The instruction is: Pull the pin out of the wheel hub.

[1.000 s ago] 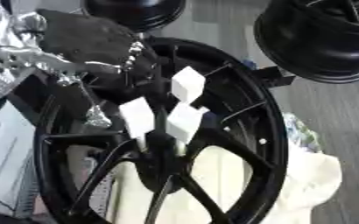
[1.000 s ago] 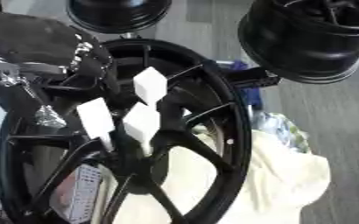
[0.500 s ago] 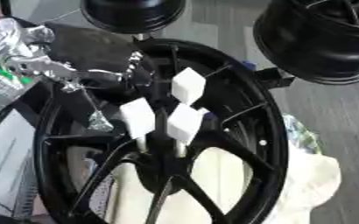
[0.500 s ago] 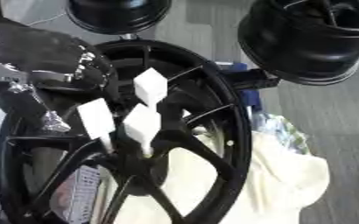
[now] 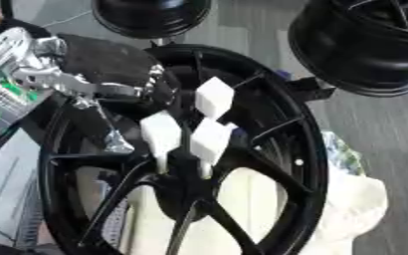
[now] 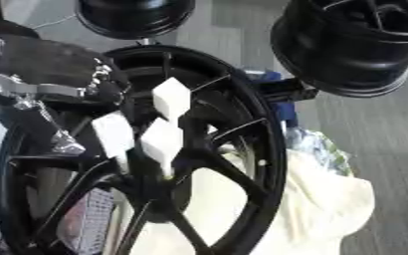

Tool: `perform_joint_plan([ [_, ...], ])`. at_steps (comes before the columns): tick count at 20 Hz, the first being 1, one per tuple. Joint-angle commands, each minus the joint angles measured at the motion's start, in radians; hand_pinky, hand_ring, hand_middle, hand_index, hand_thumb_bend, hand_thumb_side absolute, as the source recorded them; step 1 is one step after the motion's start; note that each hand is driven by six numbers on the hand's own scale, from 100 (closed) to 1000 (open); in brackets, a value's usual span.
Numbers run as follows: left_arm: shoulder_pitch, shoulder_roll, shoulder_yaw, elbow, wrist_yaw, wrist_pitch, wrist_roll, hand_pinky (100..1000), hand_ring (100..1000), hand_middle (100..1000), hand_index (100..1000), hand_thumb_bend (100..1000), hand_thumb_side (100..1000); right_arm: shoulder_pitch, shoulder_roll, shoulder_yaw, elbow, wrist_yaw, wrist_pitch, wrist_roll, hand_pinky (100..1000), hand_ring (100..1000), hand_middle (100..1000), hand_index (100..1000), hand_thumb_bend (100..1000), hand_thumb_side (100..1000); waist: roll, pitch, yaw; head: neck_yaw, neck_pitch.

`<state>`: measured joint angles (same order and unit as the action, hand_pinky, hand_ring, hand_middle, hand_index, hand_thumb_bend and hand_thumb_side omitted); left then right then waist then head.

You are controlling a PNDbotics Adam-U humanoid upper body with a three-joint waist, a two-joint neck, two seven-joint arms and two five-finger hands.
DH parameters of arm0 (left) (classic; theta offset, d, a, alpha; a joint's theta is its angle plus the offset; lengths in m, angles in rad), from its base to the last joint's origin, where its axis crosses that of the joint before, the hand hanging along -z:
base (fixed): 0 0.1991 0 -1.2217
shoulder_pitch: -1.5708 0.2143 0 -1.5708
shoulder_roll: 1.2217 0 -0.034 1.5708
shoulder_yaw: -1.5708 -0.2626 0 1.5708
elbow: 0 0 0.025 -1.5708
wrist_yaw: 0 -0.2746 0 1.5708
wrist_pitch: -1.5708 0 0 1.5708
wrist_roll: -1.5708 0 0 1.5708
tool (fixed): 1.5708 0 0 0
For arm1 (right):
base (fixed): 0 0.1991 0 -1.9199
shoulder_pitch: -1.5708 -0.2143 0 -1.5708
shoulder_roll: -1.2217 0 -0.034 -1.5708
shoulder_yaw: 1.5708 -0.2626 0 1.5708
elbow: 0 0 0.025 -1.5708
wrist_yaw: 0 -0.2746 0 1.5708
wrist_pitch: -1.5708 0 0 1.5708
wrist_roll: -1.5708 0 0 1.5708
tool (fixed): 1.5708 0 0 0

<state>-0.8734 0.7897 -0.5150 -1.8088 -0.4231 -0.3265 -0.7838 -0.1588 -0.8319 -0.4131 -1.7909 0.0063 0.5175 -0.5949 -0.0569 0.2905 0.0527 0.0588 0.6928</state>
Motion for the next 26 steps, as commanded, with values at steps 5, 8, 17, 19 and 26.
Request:
perform_joint_plan([
  [5,-0.011,0.004,-0.001,0.009,-0.01,-0.122,-0.123,783,650,481,601,261,218,-0.01,-0.03,-0.016,-0.005,0.002,0.31,-0.312,837,610,783,905,100,379,-0.001,-0.016,0.0,0.004,-0.01],
  [8,-0.01,0.003,-0.001,0.009,-0.009,-0.123,-0.123,771,620,445,573,246,217,-0.011,-0.03,-0.016,-0.004,0.002,0.31,-0.312,837,610,783,905,100,379,-0.001,-0.016,0.002,0.004,-0.01],
  [17,-0.011,-0.002,0.024,-0.004,0.03,-0.056,-0.072,712,520,279,383,121,241,-0.009,-0.03,-0.017,-0.002,0.002,0.309,-0.312,837,610,783,905,100,379,-0.002,-0.019,0.003,0.003,-0.011],
  [19,-0.015,-0.002,0.029,-0.011,0.037,-0.031,-0.041,697,501,254,303,100,250,-0.008,-0.03,-0.017,-0.002,0.003,0.308,-0.312,837,610,783,905,100,378,-0.002,-0.02,0.003,0.003,-0.011],
  [26,-0.028,0.005,0.03,-0.03,0.047,0.007,-0.003,688,488,211,228,100,256,-0.007,-0.031,-0.017,-0.002,0.006,0.307,-0.312,837,610,782,905,100,375,0.001,-0.022,0.002,0.002,-0.012],
])
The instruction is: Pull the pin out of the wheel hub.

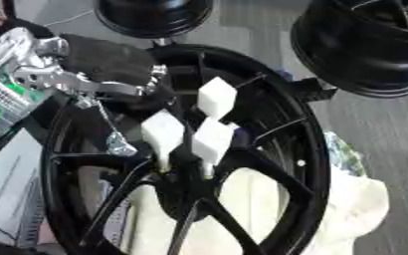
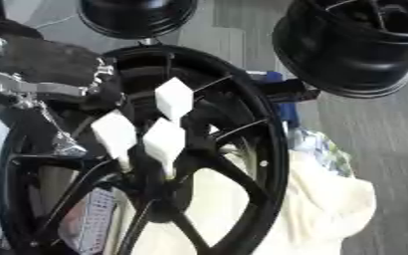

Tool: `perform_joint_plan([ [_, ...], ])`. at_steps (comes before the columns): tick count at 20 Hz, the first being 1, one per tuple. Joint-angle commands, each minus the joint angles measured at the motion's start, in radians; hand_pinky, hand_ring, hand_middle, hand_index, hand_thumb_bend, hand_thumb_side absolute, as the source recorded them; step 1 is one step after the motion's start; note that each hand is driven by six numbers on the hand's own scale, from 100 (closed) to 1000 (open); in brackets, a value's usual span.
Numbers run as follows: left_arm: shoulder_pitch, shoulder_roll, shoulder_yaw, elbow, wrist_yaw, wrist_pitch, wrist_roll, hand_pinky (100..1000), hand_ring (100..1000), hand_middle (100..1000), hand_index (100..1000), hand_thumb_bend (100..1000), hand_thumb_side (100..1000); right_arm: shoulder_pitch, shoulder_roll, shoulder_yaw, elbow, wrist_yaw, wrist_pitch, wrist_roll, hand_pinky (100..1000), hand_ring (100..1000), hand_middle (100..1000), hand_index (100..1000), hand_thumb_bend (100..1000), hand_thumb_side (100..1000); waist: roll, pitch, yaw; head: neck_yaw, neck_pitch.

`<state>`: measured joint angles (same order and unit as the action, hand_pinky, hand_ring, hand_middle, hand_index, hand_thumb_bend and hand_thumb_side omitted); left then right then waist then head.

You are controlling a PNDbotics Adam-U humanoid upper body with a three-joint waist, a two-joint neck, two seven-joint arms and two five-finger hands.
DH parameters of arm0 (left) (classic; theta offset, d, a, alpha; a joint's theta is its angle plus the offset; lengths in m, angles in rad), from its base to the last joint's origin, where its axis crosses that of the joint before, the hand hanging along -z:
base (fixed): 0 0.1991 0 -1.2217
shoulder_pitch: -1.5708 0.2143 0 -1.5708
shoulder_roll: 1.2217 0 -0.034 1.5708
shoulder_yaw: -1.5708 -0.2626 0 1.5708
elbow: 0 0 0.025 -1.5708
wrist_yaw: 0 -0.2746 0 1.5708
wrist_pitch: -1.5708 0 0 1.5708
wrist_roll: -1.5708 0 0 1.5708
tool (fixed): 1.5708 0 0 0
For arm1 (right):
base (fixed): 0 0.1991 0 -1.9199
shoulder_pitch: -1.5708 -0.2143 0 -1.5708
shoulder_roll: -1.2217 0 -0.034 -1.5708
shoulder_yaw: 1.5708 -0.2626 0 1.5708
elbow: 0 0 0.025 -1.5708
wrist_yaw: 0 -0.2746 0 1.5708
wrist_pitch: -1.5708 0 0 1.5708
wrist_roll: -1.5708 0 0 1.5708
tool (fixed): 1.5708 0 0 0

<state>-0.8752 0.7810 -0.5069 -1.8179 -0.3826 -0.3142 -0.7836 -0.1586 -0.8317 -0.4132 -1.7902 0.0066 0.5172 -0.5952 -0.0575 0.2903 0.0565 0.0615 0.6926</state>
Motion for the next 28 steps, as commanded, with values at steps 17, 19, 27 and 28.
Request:
perform_joint_plan([
  [17,-0.065,0.077,0.121,-0.101,0.102,0.071,0.038,676,480,174,216,100,246,-0.002,-0.036,-0.021,-0.004,0.014,0.306,-0.312,837,610,782,905,100,370,0.007,-0.026,0.003,-0.009,-0.008],
  [19,-0.066,0.095,0.145,-0.106,0.117,0.086,0.049,674,479,171,217,100,241,-0.001,-0.037,-0.023,-0.005,0.018,0.307,-0.312,837,610,781,904,100,368,0.007,-0.026,0.005,-0.012,-0.009],
  [27,-0.035,0.188,0.289,-0.022,0.214,0.185,0.196,685,481,155,214,100,240,0.004,-0.038,-0.03,-0.009,0.027,0.314,-0.312,837,610,781,903,100,366,0.007,-0.025,0.009,-0.021,-0.011],
  [28,-0.027,0.203,0.31,0.003,0.226,0.203,0.224,683,480,151,215,100,245,0.005,-0.039,-0.032,-0.009,0.027,0.315,-0.312,837,610,781,904,100,367,0.007,-0.024,0.01,-0.023,-0.011],
])
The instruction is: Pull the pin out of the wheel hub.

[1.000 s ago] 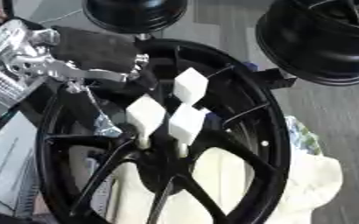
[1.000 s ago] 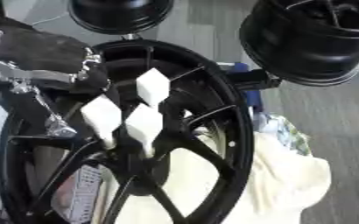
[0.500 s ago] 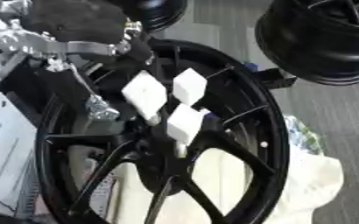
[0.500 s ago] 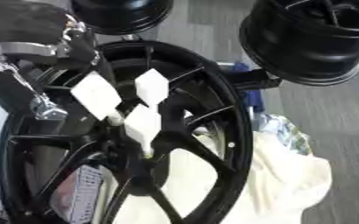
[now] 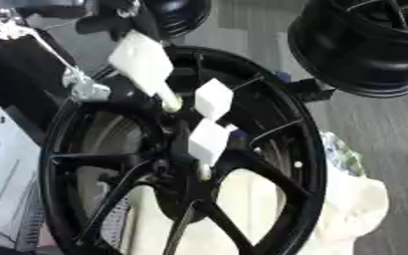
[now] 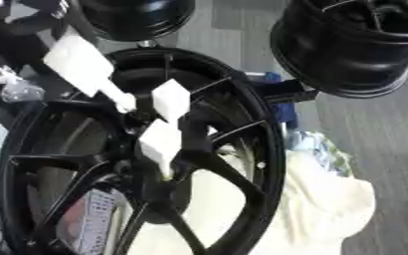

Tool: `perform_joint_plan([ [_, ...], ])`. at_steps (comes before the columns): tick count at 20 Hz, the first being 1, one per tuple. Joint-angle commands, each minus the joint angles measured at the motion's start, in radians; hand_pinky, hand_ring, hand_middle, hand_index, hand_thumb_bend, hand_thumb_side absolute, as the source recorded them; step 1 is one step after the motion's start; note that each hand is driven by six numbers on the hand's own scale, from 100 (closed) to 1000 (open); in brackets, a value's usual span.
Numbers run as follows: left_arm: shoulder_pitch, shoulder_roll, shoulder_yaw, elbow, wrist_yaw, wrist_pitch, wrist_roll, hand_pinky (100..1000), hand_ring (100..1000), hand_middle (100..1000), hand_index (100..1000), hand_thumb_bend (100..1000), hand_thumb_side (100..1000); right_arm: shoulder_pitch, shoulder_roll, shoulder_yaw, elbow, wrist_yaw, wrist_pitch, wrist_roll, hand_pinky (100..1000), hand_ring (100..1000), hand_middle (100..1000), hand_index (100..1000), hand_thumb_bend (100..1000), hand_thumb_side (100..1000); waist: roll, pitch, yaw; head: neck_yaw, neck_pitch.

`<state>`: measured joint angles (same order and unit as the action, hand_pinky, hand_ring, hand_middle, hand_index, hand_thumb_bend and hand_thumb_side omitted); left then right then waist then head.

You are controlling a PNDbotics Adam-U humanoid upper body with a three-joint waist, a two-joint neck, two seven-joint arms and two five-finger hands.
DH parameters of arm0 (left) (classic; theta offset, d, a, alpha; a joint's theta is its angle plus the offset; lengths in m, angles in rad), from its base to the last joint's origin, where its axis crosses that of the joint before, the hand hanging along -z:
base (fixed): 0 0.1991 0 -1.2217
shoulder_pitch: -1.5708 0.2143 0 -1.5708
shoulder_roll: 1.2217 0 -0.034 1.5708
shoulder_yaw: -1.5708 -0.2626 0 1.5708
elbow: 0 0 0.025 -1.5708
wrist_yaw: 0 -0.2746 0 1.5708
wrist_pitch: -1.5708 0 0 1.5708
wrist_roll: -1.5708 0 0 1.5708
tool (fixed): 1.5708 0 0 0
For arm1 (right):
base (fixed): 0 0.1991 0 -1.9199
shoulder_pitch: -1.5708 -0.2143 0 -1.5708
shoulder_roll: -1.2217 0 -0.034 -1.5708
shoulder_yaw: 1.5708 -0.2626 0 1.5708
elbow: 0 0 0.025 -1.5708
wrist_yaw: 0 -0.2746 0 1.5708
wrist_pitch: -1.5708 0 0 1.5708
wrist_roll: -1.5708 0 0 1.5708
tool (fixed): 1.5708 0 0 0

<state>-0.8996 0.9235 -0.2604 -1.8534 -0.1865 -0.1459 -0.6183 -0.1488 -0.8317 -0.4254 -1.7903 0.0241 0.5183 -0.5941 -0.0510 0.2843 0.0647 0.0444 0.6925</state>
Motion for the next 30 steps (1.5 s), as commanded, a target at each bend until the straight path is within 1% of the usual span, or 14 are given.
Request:
perform_joint_plan([
  [1,0.007,0.078,0.086,0.067,0.038,0.056,0.091,683,481,152,214,100,245,-0.004,-0.039,-0.021,-0.009,0.01,0.315,-0.313,837,610,781,904,100,368,0.001,-0.018,0.003,-0.007,-0.01],
  [2,0.019,0.099,0.106,0.093,0.039,0.075,0.122,685,484,154,217,100,245,-0.003,-0.04,-0.022,-0.008,0.01,0.316,-0.313,837,610,781,903,100,368,0.002,-0.017,0.004,-0.008,-0.01],
  [6,0.073,0.164,0.168,0.195,0.013,0.119,0.207,688,491,165,227,100,247,-0.001,-0.043,-0.026,-0.008,0.012,0.317,-0.313,837,610,781,904,100,368,0.005,-0.015,0.009,-0.012,-0.011],
  [10,0.116,0.203,0.225,0.33,-0.038,0.161,0.291,690,496,173,240,100,249,0.003,-0.045,-0.026,-0.007,0.01,0.32,-0.313,837,610,780,903,100,365,0.003,-0.014,0.011,-0.014,-0.015],
  [13,0.152,0.223,0.263,0.43,-0.05,0.184,0.351,693,497,172,241,100,250,0.005,-0.046,-0.032,-0.007,0.013,0.321,-0.313,837,611,780,903,100,363,0.002,-0.012,0.013,-0.016,-0.016],
  [15,0.181,0.235,0.281,0.485,-0.051,0.199,0.387,695,501,177,245,100,249,0.005,-0.046,-0.033,-0.008,0.014,0.322,-0.313,837,611,779,902,100,362,0.001,-0.011,0.015,-0.019,-0.016],
  [18,0.219,0.241,0.292,0.552,-0.073,0.213,0.422,697,508,197,270,100,247,0.003,-0.045,-0.034,-0.009,0.016,0.322,-0.313,837,610,779,902,100,362,0.0,-0.011,0.016,-0.02,-0.019],
  [21,0.249,0.23,0.293,0.603,-0.091,0.213,0.429,715,533,254,331,100,246,0.003,-0.044,-0.033,-0.01,0.017,0.323,-0.313,837,610,779,902,100,361,-0.003,-0.01,0.015,-0.02,-0.022],
  [22,0.254,0.226,0.292,0.613,-0.087,0.206,0.427,733,564,308,383,100,245,0.002,-0.044,-0.033,-0.01,0.017,0.323,-0.313,837,610,779,902,100,359,-0.003,-0.01,0.015,-0.021,-0.023],
  [25,0.275,0.218,0.291,0.631,-0.092,0.187,0.429,796,699,533,600,100,219,0.002,-0.042,-0.034,-0.011,0.018,0.323,-0.313,837,610,779,902,100,360,-0.005,-0.009,0.014,-0.022,-0.026],
  [26,0.278,0.215,0.29,0.637,-0.098,0.184,0.43,836,777,658,733,100,206,0.001,-0.042,-0.034,-0.011,0.018,0.323,-0.313,837,610,778,902,100,360,-0.006,-0.009,0.014,-0.022,-0.027],
  [27,0.281,0.21,0.289,0.645,-0.1,0.181,0.429,854,814,730,812,100,193,0.001,-0.041,-0.034,-0.011,0.017,0.323,-0.313,837,610,779,902,100,361,-0.006,-0.009,0.013,-0.022,-0.027],
  [28,0.284,0.205,0.287,0.653,-0.1,0.176,0.424,863,832,760,849,100,184,0.001,-0.04,-0.035,-0.011,0.017,0.323,-0.313,837,610,779,902,100,361,-0.006,-0.008,0.013,-0.023,-0.028],
  [30,0.287,0.199,0.284,0.667,-0.103,0.163,0.407,874,847,776,866,100,169,0.0,-0.039,-0.036,-0.011,0.017,0.321,-0.313,837,610,779,902,100,362,-0.007,-0.008,0.012,-0.023,-0.028],
])
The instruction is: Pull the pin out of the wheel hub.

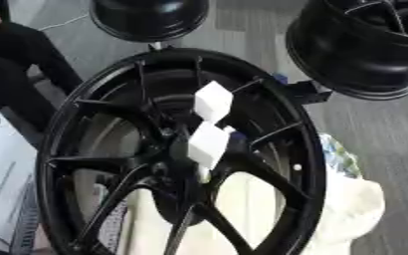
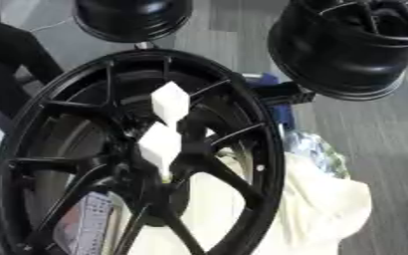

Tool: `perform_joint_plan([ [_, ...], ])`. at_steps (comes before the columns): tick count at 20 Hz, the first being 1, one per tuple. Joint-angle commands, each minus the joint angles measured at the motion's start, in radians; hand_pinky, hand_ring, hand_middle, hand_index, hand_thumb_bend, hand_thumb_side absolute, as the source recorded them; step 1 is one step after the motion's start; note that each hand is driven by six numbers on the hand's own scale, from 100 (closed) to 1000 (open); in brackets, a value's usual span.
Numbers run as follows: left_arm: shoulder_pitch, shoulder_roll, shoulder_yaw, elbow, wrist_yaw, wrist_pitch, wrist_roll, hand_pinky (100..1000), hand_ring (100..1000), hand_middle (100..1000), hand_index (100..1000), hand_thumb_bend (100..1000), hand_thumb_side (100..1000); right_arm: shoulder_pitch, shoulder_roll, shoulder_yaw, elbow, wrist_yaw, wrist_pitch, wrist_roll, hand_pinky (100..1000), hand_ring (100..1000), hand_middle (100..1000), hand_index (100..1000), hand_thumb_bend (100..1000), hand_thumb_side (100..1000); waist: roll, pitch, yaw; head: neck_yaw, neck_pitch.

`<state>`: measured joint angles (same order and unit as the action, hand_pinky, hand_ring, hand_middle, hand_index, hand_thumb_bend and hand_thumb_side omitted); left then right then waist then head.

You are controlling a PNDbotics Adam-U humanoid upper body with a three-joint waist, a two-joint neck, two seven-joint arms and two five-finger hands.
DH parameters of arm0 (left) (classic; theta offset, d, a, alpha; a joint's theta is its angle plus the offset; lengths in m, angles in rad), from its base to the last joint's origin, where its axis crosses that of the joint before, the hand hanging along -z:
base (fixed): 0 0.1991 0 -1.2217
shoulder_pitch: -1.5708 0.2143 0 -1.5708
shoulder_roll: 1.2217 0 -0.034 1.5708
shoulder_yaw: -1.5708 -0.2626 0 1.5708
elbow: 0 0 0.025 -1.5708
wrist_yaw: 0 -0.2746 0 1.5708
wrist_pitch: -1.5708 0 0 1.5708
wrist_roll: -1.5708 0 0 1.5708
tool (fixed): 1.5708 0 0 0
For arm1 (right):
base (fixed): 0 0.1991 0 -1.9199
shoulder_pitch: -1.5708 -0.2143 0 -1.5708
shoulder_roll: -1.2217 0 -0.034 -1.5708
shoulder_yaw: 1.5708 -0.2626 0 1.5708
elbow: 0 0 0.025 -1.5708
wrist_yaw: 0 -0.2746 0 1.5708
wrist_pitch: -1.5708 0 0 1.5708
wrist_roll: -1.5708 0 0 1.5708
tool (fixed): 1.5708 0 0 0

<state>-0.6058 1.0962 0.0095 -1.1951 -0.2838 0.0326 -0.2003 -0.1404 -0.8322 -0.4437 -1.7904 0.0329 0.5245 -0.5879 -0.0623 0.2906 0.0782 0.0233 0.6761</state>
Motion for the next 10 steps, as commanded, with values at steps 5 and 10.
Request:
perform_joint_plan([
  [5,0.001,0.016,0.016,0.041,-0.041,-0.026,-0.029,879,856,783,877,100,164,-0.009,-0.038,-0.017,-0.012,0.008,0.311,-0.319,837,609,779,902,100,360,0.004,-0.014,-0.002,-0.004,-0.013],
  [10,0.008,0.005,0.017,0.055,-0.04,-0.032,-0.032,879,859,787,891,100,218,-0.009,-0.036,-0.017,-0.012,0.009,0.311,-0.319,837,609,778,902,100,359,0.003,-0.015,-0.002,-0.006,-0.014],
])
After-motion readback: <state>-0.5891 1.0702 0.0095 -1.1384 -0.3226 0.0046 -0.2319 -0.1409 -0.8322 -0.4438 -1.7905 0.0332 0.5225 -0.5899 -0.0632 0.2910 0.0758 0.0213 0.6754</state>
